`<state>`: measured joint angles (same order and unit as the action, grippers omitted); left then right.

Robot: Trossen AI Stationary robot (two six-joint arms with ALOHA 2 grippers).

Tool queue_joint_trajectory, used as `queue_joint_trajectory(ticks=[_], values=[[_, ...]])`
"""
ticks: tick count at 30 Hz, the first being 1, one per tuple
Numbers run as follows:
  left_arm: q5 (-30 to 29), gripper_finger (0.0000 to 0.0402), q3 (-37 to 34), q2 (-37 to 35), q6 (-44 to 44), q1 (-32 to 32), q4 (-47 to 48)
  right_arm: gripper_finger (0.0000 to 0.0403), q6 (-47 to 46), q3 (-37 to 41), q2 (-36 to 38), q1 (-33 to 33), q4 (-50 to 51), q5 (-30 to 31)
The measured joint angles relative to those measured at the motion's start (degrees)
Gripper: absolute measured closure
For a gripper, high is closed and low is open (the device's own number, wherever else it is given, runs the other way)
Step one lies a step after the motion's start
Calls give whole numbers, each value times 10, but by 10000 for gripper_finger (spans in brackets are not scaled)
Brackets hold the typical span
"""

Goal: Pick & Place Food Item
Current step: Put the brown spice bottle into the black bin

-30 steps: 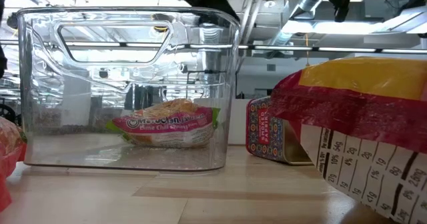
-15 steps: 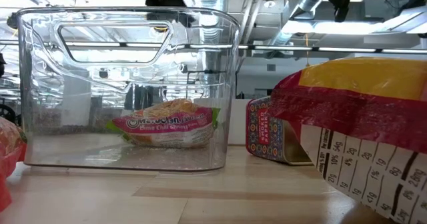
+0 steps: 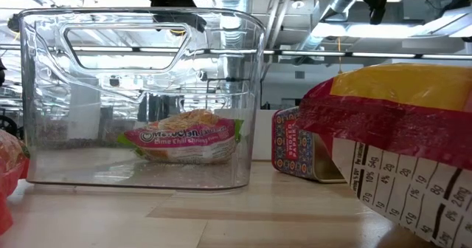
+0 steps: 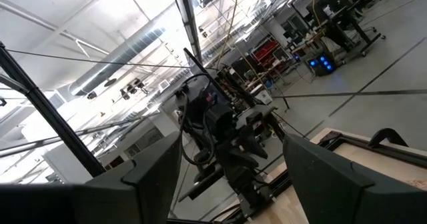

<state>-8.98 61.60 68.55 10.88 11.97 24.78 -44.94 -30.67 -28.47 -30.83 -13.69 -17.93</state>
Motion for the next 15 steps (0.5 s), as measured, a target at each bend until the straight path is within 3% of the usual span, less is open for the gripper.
queue_joint_trajectory(ticks=[9, 15], values=[[-5, 291, 0, 0, -12, 0, -1, 148, 4, 0, 0, 0, 0, 0], [7, 222, 0, 0, 4, 1, 0, 148, 1, 0, 0, 0, 0, 0]])
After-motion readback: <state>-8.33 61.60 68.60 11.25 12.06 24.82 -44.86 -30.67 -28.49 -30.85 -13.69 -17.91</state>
